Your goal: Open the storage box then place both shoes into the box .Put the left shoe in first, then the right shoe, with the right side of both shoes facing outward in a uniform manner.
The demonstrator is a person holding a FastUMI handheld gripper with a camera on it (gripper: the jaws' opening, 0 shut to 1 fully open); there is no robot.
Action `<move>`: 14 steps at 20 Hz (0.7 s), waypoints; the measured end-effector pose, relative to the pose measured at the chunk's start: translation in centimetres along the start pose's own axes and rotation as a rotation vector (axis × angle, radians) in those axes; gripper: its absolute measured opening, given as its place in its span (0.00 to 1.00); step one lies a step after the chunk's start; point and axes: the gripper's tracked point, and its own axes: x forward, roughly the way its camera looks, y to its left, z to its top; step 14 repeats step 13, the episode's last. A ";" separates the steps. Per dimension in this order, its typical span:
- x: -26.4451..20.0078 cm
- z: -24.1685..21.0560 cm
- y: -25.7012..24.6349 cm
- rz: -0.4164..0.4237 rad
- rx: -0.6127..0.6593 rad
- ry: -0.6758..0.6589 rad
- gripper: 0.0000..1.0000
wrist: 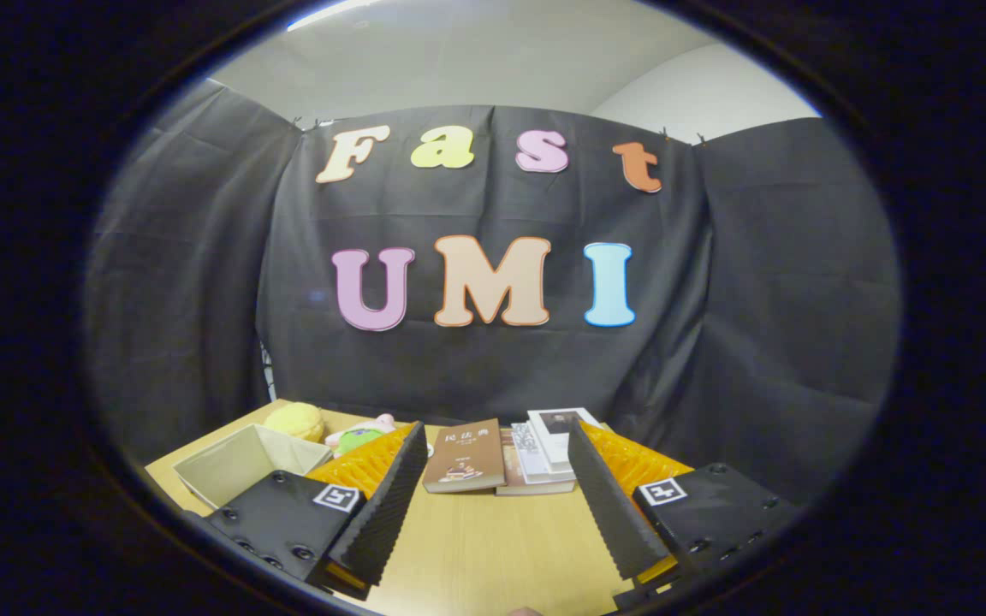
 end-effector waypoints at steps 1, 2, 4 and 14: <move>-0.3 0.1 -0.1 -0.003 0.011 -0.007 1.00; -0.5 0.3 -0.4 -0.004 0.019 -0.014 1.00; -0.6 0.6 -0.8 -0.015 0.030 -0.039 1.00; -0.6 0.5 -1.2 -0.036 0.047 -0.060 1.00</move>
